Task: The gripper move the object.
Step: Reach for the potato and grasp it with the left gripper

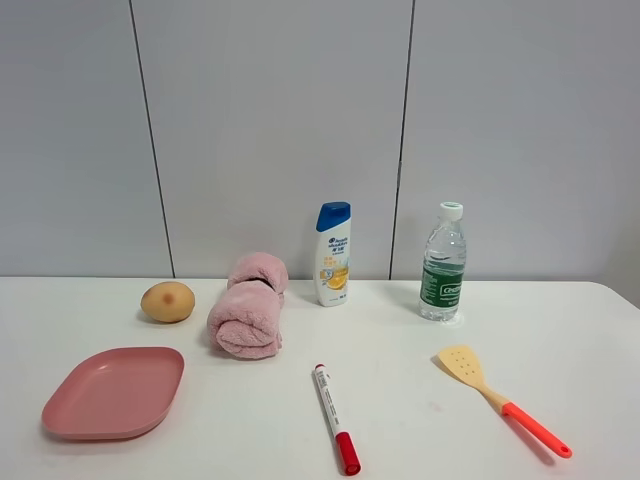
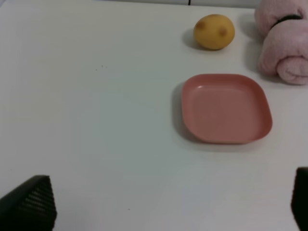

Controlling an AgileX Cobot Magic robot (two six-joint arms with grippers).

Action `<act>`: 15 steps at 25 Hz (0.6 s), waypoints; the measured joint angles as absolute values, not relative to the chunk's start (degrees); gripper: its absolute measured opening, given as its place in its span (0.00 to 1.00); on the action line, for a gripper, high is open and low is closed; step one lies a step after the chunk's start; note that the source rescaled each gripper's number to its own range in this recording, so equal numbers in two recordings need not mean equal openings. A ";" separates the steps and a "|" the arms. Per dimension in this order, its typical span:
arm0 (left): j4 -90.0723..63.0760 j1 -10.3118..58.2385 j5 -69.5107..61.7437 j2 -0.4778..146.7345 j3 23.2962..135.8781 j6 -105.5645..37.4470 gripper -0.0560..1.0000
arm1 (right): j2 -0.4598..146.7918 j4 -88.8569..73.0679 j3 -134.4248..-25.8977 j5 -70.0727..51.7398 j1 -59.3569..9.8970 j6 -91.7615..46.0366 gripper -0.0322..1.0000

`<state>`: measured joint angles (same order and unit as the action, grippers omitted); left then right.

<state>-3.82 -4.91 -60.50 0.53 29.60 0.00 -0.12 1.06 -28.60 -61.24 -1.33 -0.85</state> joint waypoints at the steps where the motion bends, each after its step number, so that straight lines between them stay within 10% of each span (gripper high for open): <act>1: -4.40 -4.91 -60.43 1.79 30.10 0.00 1.00 | -0.12 1.06 -28.60 -61.24 -1.33 -0.85 1.00; 15: -7.91 -4.91 -42.43 40.40 44.86 -6.99 1.00 | -0.12 1.06 -28.60 -61.24 -1.33 -0.85 1.00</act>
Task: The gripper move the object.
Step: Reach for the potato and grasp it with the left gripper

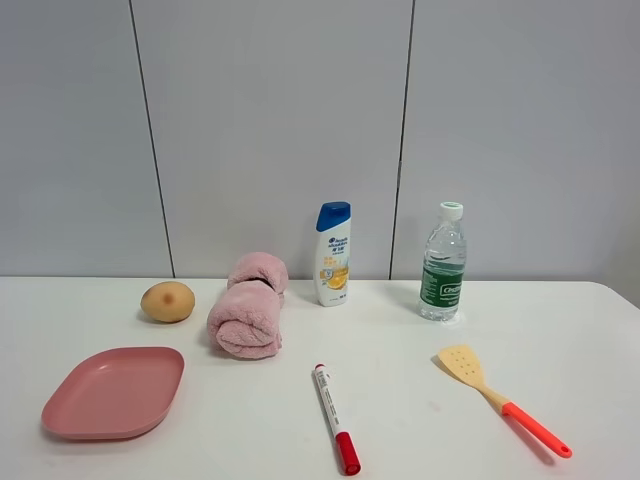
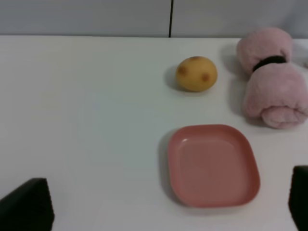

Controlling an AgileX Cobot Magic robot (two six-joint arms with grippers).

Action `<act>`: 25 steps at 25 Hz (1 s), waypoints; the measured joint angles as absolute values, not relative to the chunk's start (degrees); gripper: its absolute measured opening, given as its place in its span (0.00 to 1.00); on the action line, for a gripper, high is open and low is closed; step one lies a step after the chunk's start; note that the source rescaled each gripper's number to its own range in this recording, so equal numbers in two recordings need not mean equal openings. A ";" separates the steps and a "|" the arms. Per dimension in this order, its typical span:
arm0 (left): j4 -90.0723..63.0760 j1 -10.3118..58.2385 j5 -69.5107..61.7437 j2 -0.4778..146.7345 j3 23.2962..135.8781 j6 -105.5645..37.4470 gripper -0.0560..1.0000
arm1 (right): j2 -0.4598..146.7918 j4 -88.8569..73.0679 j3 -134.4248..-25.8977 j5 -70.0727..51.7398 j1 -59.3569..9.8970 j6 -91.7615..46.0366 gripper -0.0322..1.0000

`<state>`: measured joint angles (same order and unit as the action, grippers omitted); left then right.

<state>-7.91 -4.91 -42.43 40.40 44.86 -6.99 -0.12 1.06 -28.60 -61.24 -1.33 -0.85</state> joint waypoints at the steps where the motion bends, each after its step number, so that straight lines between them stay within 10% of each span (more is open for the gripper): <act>1: -7.98 -4.91 -41.31 43.61 45.44 -7.39 1.00 | -0.12 1.06 -28.60 -61.24 -1.33 -0.85 1.00; 25: -10.00 6.72 -14.89 85.06 54.25 -14.43 1.00 | -0.12 1.06 -28.60 -61.24 -1.33 -0.85 1.00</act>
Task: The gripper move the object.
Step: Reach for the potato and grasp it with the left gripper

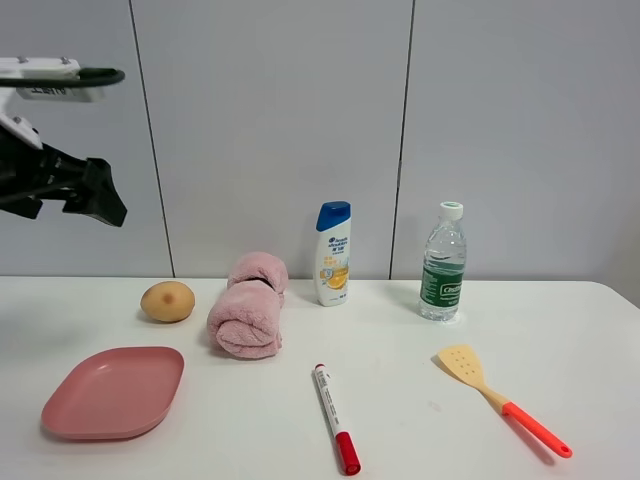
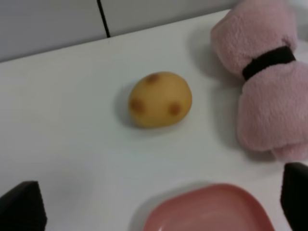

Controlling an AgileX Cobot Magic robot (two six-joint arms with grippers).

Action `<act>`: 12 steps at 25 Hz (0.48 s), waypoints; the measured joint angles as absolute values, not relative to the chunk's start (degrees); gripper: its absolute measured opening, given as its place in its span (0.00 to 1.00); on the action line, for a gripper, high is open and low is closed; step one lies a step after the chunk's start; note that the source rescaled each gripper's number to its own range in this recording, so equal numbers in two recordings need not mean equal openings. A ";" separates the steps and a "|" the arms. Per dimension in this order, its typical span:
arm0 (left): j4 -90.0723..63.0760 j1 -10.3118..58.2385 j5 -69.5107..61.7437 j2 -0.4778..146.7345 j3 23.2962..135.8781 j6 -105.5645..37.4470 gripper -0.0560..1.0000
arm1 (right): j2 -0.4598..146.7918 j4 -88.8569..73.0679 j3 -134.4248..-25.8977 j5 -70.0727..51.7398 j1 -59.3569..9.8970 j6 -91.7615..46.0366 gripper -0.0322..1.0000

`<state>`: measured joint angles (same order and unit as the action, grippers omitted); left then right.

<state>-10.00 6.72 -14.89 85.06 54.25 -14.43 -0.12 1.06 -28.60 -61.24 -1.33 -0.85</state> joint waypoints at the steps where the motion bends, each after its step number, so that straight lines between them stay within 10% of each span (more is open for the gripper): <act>1: -10.03 7.04 -13.62 86.51 54.29 -14.36 1.00 | -0.12 1.06 -28.60 -61.24 -1.33 -0.85 1.00; 12: -9.16 7.76 -1.00 99.78 54.29 -14.17 1.00 | -0.12 1.06 -28.60 -61.24 -1.33 -0.85 1.00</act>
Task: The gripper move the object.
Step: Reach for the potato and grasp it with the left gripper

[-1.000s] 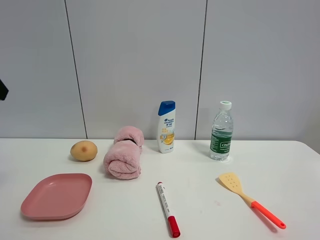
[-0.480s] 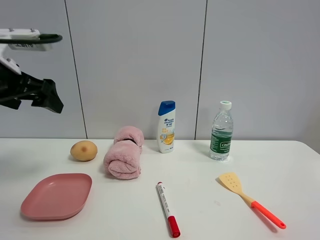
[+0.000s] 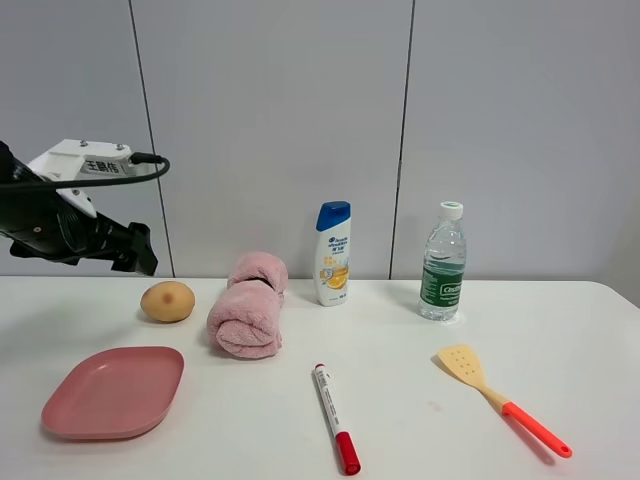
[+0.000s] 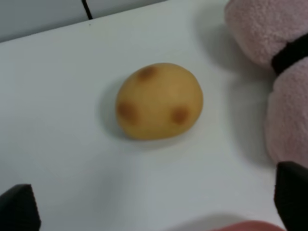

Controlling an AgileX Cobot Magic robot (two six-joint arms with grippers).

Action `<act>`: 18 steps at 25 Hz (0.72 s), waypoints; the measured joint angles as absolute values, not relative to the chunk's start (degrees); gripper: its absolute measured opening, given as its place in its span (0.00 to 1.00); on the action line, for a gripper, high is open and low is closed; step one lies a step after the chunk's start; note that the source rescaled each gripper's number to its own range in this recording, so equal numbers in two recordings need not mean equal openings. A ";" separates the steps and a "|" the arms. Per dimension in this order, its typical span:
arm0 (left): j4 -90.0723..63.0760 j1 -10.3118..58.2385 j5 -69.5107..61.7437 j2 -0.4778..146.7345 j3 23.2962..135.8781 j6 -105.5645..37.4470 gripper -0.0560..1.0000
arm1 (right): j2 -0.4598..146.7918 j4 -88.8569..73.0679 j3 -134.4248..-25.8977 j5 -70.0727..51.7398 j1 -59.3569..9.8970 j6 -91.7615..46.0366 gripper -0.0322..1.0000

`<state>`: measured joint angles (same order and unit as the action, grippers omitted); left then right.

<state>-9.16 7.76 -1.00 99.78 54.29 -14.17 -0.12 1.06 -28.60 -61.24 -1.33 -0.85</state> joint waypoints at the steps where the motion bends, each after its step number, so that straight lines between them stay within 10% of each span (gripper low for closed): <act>1: -8.98 7.76 0.00 100.47 54.62 -14.17 1.00 | -0.12 1.06 -28.60 -61.24 -1.33 -0.85 1.00; 18: -7.57 7.76 -0.46 115.46 70.64 -14.17 1.00 | -0.12 1.06 -28.60 -61.24 -1.33 -0.85 1.00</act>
<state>-7.57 7.76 -0.46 115.46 70.64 -14.17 -0.12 1.06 -28.60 -61.24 -1.33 -0.85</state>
